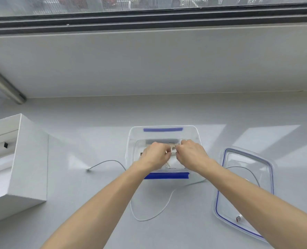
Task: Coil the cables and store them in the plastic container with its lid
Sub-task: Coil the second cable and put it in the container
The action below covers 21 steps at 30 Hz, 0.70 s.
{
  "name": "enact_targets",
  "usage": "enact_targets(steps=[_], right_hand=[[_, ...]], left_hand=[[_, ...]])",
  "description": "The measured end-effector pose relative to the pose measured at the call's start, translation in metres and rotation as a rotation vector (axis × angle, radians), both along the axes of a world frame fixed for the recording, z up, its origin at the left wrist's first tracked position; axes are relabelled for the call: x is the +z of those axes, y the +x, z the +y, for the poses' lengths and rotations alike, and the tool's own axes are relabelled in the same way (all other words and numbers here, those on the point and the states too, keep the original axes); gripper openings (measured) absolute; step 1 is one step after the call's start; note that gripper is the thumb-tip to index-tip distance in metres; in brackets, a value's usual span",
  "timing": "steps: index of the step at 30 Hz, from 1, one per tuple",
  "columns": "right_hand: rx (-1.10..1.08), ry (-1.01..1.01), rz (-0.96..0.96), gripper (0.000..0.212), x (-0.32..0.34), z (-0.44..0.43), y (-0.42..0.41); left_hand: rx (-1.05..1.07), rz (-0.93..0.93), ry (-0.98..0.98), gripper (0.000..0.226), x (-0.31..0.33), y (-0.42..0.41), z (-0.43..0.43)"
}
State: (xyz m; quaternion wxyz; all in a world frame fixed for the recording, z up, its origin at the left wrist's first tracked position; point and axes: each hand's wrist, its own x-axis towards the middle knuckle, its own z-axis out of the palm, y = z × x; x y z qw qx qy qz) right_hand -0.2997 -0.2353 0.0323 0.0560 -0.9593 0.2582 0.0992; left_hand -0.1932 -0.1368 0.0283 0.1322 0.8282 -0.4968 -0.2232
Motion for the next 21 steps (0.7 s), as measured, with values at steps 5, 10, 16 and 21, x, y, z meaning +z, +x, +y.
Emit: enact_targets(steps=[5,10,16,21], right_hand=[[0.114,-0.25,-0.214,0.022,0.02,0.02,-0.012],[0.12,-0.294,-0.305,0.02,0.022,0.046,-0.023],[0.148,-0.196,-0.41,0.015,0.021,0.09,-0.024],[0.173,-0.103,-0.442,0.023,0.015,0.136,-0.021]], left_hand=[[-0.013,-0.174,-0.108,0.025,0.017,-0.008,0.031],[0.076,-0.429,-0.256,0.018,0.02,-0.026,0.065],[0.258,-0.548,-0.338,0.022,0.016,-0.04,0.111],[0.314,-0.537,-0.256,0.017,0.003,-0.03,0.158]])
